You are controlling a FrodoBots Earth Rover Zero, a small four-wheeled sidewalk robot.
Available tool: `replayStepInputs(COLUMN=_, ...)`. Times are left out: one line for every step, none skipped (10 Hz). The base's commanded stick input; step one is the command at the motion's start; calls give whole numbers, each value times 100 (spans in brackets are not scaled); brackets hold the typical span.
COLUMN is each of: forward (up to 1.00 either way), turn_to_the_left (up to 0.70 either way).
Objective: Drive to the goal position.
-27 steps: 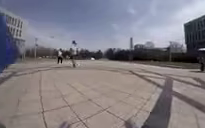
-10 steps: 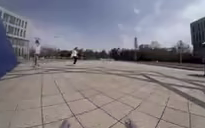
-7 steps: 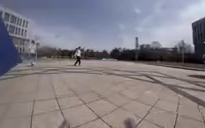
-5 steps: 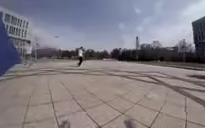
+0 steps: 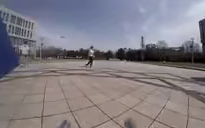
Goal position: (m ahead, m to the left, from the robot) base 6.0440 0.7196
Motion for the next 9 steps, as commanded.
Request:
replayStepInputs(forward=85, turn_to_the_left=0)
replayStepInputs(forward=85, turn_to_the_left=0)
replayStepInputs(forward=85, turn_to_the_left=0)
replayStepInputs(forward=85, turn_to_the_left=0)
replayStepInputs(forward=85, turn_to_the_left=0)
replayStepInputs(forward=85, turn_to_the_left=0)
replayStepInputs(forward=85, turn_to_the_left=0)
replayStepInputs(forward=85, turn_to_the_left=0)
replayStepInputs(forward=85, turn_to_the_left=0)
